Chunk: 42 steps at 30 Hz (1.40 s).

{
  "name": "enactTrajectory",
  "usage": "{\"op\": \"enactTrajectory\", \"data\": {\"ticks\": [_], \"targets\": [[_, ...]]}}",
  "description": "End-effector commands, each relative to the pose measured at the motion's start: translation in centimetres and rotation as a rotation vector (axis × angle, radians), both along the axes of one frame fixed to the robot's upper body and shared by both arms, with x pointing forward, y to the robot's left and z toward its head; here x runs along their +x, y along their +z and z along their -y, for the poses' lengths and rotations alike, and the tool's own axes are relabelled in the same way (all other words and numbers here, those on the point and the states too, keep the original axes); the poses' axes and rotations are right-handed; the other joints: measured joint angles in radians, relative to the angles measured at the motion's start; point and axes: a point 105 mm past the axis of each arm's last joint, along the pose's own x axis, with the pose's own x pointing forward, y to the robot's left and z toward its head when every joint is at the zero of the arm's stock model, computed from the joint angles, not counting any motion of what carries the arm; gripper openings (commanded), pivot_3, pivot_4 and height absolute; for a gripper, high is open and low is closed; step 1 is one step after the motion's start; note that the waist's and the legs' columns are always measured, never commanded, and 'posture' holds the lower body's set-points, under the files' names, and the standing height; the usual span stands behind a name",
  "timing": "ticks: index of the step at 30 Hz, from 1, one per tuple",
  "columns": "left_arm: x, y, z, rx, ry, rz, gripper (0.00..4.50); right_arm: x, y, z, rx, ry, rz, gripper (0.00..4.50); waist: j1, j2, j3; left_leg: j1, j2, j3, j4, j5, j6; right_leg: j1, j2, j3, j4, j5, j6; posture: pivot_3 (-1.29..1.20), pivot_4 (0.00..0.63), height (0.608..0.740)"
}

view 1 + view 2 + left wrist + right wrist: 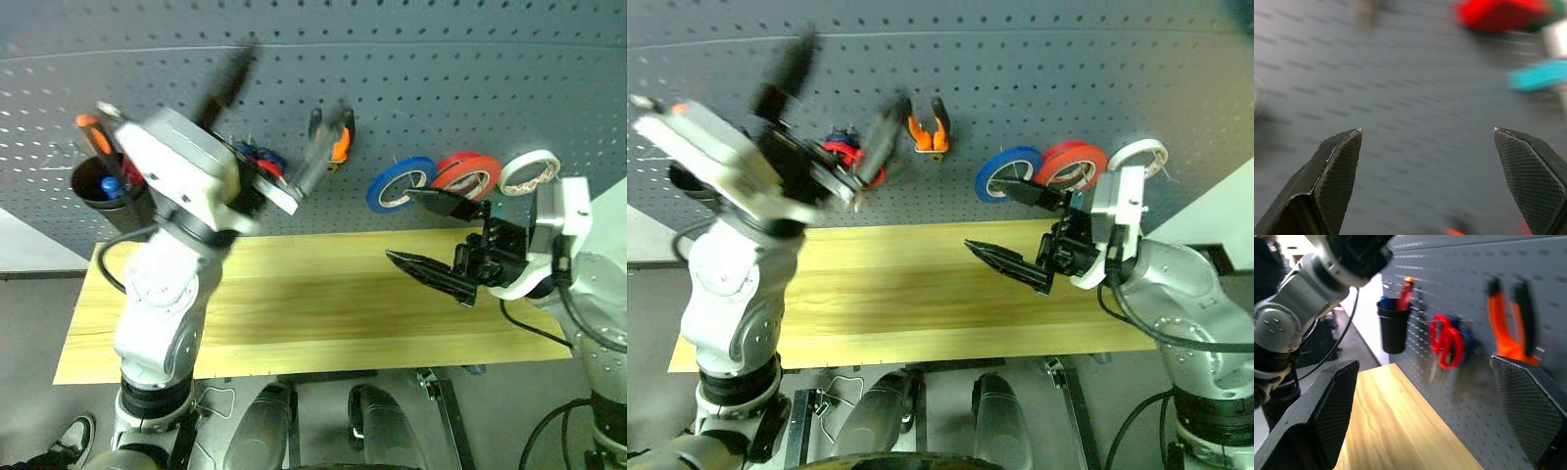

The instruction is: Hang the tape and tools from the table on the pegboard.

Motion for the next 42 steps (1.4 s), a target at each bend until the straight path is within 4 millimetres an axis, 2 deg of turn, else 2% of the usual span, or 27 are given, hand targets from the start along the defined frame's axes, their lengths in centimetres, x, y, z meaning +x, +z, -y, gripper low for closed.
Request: {"op": "enactTrajectory", "data": {"ticks": [1,3,4,8,10,13,15,18,22,25,29,32,42], "targets": [[2.1,-4.7,-0.1,0.077,-0.065,-0.226,4.48,0.2,-2.2,-0.1,-0.073,-0.058,0.008,4.5,0.014,0.002,-0.029,0.002,0.0,0.0,0.0,0.0,0.0,0.001,0.001,0.0,0.0,0.0,0.0,0.12,0.044,0.725],[2.5,-8.3,-0.1,0.195,-0.08,-0.306,4.48,0.4,-4.8,0.2,-0.155,-0.12,-0.041,4.5,0.024,0.002,-0.049,0.005,0.001,0.0,0.0,0.001,-0.002,0.005,0.003,0.001,0.0,0.0,0.0,0.12,0.03,0.725],[3.1,-11.4,-0.2,0.269,-0.083,-0.435,4.48,0.3,-6.2,0.3,-0.184,-0.145,-0.079,4.5,0.031,0.003,-0.059,0.006,0.001,0.0,-0.001,0.002,-0.003,0.005,0.004,0.001,0.0,0.001,0.0,0.12,0.024,0.725],[3.8,-19.4,-2.5,0.461,0.024,-0.597,4.48,-0.7,-10.2,0.1,-0.182,-0.202,-0.201,4.5,0.04,0.011,-0.094,0.021,0.002,0.003,-0.003,0.001,-0.002,0.019,0.005,0.004,0.0,0.0,0.0,0.1,0.006,0.725],[3.5,-22.7,-4.4,0.474,0.077,-0.69,4.48,-1.8,-11.8,0.0,-0.152,-0.226,-0.268,4.5,0.039,0.012,-0.108,0.024,0.002,0.003,-0.003,0.001,-0.002,0.021,0.005,0.005,0.0,0.001,0.0,0.09,0.003,0.725],[2.3,-26.2,-7.0,0.457,0.136,-0.827,4.48,-3.5,-13.5,0.2,-0.141,-0.254,-0.345,4.5,0.038,0.013,-0.125,0.026,0.003,0.004,-0.004,0.0,0.0,0.022,0.005,0.007,0.001,0.001,0.0,0.08,0.0,0.725],[1.4,-26.9,-8.6,0.442,0.185,-0.848,4.48,-3.6,-13.9,0.8,-0.112,-0.334,-0.341,4.5,0.038,0.014,-0.131,0.029,0.003,0.006,-0.005,-0.002,0.004,0.023,0.005,0.011,0.001,0.001,0.0,0.08,0.0,0.725],[0.1,-26.2,-9.9,0.384,0.185,-0.833,4.48,-2.3,-14.1,2.4,-0.053,-0.557,-0.291,4.5,0.035,0.013,-0.14,0.035,0.005,0.01,-0.007,-0.003,0.005,0.025,0.006,0.016,0.001,0.0,0.0,0.09,0.0,0.725],[-0.3,-24.5,-10.5,0.242,0.214,-0.796,4.48,-2.8,-14.5,3.6,-0.022,-0.636,-0.295,4.5,0.044,0.018,-0.154,0.038,0.004,0.011,-0.007,-0.003,0.006,0.025,0.005,0.017,0.0,0.001,-0.001,0.09,0.0,0.725],[-0.8,-24.5,-10.9,0.203,0.24,-0.801,4.48,-2.9,-15.0,4.4,-0.006,-0.669,-0.325,4.5,0.041,0.017,-0.162,0.038,0.004,0.011,-0.007,-0.003,0.007,0.026,0.004,0.018,0.0,0.001,0.0,0.09,0.0,0.725],[0.2,-24.5,-9.4,0.221,0.188,-0.793,4.48,-2.9,-15.9,2.8,-0.031,-0.577,-0.364,4.5,0.039,0.019,-0.166,0.043,0.004,0.011,-0.008,-0.003,0.007,0.033,0.006,0.018,0.0,0.001,0.0,0.1,0.0,0.725],[1.0,-24.3,-9.0,0.201,0.179,-0.79,4.48,-2.3,-15.5,2.5,-0.021,-0.559,-0.342,4.5,0.038,0.021,-0.168,0.054,0.004,0.012,-0.01,-0.003,0.007,0.04,0.006,0.018,-0.001,-0.002,-0.003,0.09,0.0,0.725],[-0.2,-26.4,-9.1,0.2,0.107,-0.836,4.48,-3.9,-16.0,1.5,-0.024,-0.465,-0.4,4.5,0.037,0.017,-0.176,0.052,0.004,0.013,-0.018,-0.003,0.008,0.037,0.005,0.02,-0.002,0.0,0.001,0.07,0.0,0.725]]}}
